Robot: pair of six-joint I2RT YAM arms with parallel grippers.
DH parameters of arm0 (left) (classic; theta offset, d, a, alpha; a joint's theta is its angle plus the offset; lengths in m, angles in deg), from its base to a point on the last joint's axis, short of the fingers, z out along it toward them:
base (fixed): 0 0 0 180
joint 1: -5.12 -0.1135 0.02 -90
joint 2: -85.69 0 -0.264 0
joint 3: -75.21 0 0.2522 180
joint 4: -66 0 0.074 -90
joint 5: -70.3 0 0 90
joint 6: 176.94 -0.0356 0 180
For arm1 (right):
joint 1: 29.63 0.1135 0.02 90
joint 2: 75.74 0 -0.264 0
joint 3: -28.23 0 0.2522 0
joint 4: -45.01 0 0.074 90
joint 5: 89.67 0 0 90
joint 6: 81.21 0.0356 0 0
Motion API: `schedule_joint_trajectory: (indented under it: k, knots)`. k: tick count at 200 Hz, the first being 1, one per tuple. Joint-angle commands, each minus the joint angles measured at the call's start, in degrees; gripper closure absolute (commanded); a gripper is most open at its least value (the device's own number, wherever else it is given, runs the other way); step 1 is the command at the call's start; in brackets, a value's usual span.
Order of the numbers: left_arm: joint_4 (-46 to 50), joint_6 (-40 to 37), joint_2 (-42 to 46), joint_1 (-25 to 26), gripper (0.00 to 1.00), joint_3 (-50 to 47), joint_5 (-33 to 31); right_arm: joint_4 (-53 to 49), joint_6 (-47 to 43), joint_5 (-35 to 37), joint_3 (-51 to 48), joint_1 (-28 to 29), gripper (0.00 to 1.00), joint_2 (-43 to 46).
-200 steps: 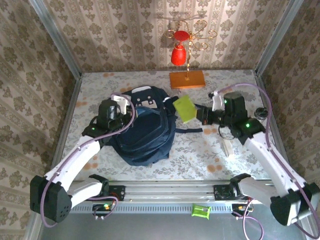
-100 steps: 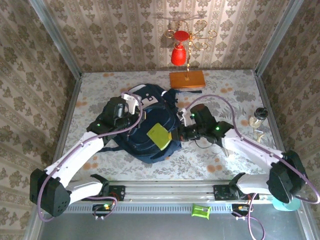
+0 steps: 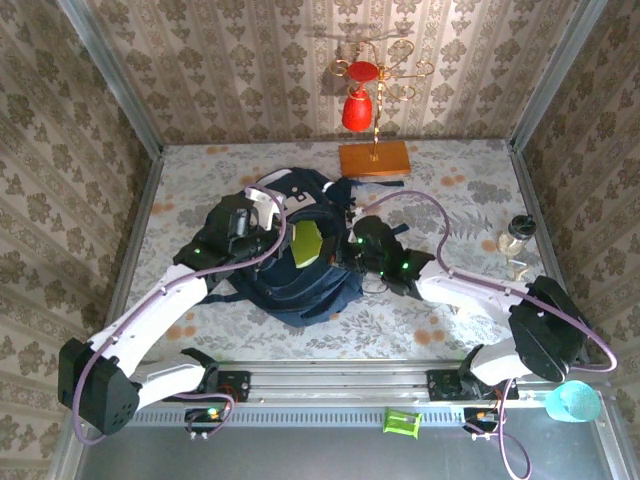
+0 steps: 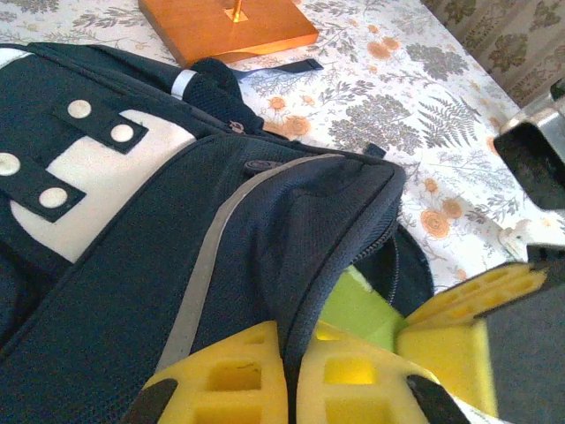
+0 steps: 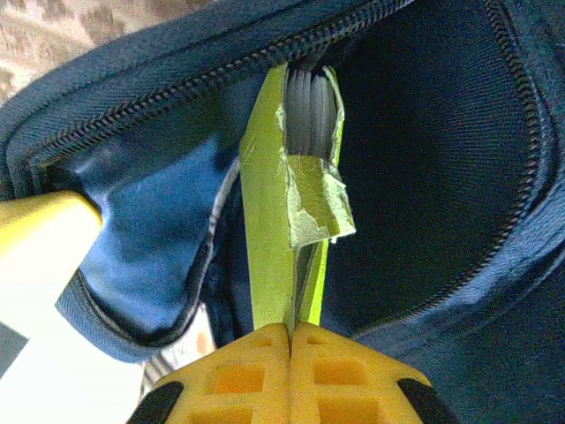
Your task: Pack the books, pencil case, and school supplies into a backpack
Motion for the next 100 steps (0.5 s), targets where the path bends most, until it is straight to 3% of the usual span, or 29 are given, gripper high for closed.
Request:
schedule_joint_trajectory:
  k: [1,29,84,100]
  knots:
    - [-7.78,4.27,2.33,1.5,1.0,1.25,1.94,6.24,7.36,18.55,-2.24,3.79,1.0,0.82]
    - [-9.7,6.85,2.49,2.38,1.0,0.12,1.05,9.15,13.1,27.41,-2.23,7.37,1.0,-1.88]
    - [-10.62,6.92,2.66,4.2,1.0,-0.15,0.04,11.55,20.23,36.26,1.59,11.64,0.97,-8.81]
    - [-11.27,6.84,2.38,4.4,1.0,-0.53,-0.07,14.78,19.96,33.32,3.56,11.64,0.91,-12.07]
